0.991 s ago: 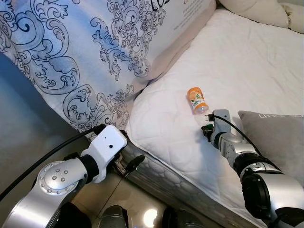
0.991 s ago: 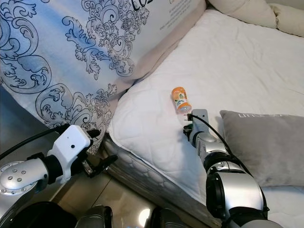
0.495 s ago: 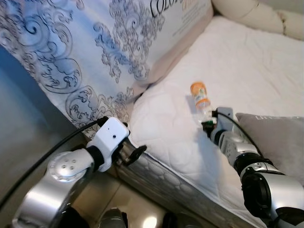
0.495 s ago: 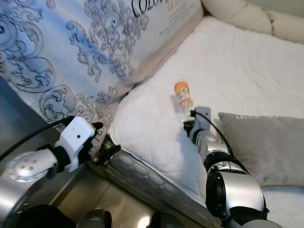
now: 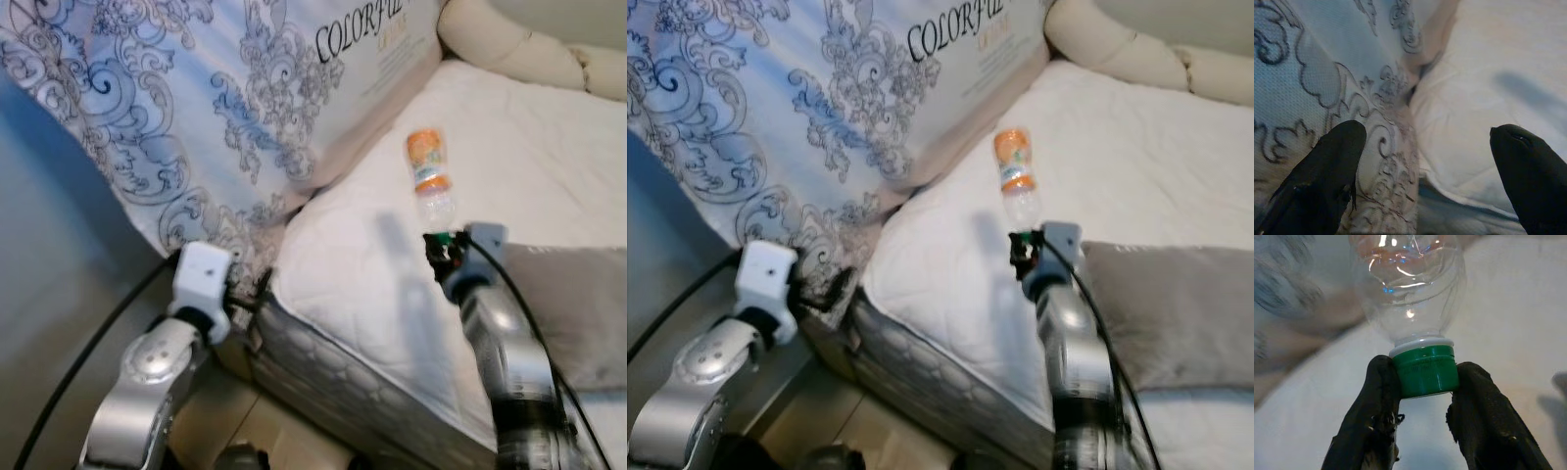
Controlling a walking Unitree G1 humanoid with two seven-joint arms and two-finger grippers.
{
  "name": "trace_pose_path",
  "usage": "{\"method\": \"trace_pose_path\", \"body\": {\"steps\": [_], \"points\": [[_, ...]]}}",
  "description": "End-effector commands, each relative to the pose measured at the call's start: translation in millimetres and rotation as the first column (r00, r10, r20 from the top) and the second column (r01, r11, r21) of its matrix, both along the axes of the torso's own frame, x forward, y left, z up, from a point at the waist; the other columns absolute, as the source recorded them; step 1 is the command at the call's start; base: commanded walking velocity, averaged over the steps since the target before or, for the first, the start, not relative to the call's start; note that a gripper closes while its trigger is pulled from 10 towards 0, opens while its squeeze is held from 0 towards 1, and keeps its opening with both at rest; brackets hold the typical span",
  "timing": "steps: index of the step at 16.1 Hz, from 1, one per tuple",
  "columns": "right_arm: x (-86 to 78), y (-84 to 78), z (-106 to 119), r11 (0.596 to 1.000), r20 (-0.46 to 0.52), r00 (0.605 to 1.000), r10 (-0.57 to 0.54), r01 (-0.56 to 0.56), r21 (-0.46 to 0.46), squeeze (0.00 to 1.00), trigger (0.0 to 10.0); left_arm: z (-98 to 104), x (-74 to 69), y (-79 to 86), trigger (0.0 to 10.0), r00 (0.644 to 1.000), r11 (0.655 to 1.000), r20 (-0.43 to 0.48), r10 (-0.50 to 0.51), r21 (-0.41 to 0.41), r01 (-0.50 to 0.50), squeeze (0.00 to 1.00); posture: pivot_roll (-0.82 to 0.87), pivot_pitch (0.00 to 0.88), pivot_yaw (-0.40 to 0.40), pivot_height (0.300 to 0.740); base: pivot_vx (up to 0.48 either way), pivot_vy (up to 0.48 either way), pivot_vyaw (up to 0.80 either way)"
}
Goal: Clean up the room
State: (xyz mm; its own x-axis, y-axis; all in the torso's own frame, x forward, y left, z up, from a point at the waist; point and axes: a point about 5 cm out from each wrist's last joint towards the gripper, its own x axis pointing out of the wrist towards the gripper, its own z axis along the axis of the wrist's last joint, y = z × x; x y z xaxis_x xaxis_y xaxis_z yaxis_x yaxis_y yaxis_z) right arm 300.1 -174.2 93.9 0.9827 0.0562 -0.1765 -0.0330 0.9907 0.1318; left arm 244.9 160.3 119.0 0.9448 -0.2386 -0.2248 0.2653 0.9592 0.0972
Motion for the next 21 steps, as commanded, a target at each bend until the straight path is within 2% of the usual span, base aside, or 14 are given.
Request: {"method": "trace_pose_path", "body": {"steps": [1,2,4,5,7,11,16,19,21], "points": [[-5.6,12.1,18.4,0.999,0.086,0.996,0.038,-0.037,-0.014,0.00,10.0,6.0,3.4,-0.3,10.0,0.999,1.000,0.048,0.017,-0.002,-0.017,0.00,0.01,0.000,-0.001,0.740,0.000,0.000,0.00],[-9.1,14.6,18.1,0.999,0.094,0.995,0.045,-0.043,-0.015,0.00,10.0,6.9,3.6,-0.4,10.0,0.998,1.000,0.055,0.018,-0.005,-0.018,0.00,0.01,0.000,-0.001,0.740,0.000,0.000,0.00],[-26.9,23.6,2.8,0.992,0.023,0.994,0.111,-0.109,-0.066,0.00,10.0,11.9,2.6,-3.7,10.0,0.996,1.000,0.086,0.005,-0.016,-0.003,0.00,0.00,0.000,0.024,0.740,0.000,0.000,0.40],[-28.6,25.1,4.1,0.991,0.018,0.993,0.114,-0.113,-0.073,0.00,10.0,11.0,2.3,-3.0,10.0,0.996,1.000,0.087,0.010,-0.020,-0.008,0.00,0.00,0.000,0.028,0.740,0.000,0.000,0.80],[-32.5,30.1,8.3,0.978,-0.062,0.985,0.163,-0.170,-0.124,0.00,10.0,2.2,4.3,-0.1,10.0,0.996,0.999,0.078,0.045,-0.017,-0.044,0.00,-0.02,0.000,0.040,0.740,0.000,0.000,0.80],[-44.9,23.0,-0.4,0.959,-0.128,0.963,0.236,-0.252,-0.127,0.00,10.0,-3.0,2.6,-3.1,10.0,0.997,0.999,0.069,0.034,0.010,-0.034,0.00,0.00,0.000,0.035,0.740,0.000,0.000,0.80],[-54.1,26.2,1.3,0.927,-0.164,0.925,0.343,-0.362,-0.103,0.00,10.0,-9.9,-0.6,1.8,10.0,0.997,0.998,0.057,0.054,0.033,-0.056,0.00,0.00,0.000,0.026,0.740,0.000,0.000,0.80],[-63.0,22.7,1.3,0.842,-0.192,0.847,0.495,-0.523,-0.135,0.00,10.0,-12.9,-4.0,-1.1,10.0,0.998,0.998,0.047,0.044,0.038,-0.046,0.00,0.00,0.000,0.024,0.740,0.000,0.000,0.80],[-64.1,15.8,2.8,0.811,-0.211,0.821,0.530,-0.564,-0.157,0.00,10.0,-16.0,-6.4,-1.3,10.0,0.999,0.999,0.031,0.021,0.046,-0.022,0.00,0.00,0.000,0.024,0.740,0.000,0.000,0.80]]}}
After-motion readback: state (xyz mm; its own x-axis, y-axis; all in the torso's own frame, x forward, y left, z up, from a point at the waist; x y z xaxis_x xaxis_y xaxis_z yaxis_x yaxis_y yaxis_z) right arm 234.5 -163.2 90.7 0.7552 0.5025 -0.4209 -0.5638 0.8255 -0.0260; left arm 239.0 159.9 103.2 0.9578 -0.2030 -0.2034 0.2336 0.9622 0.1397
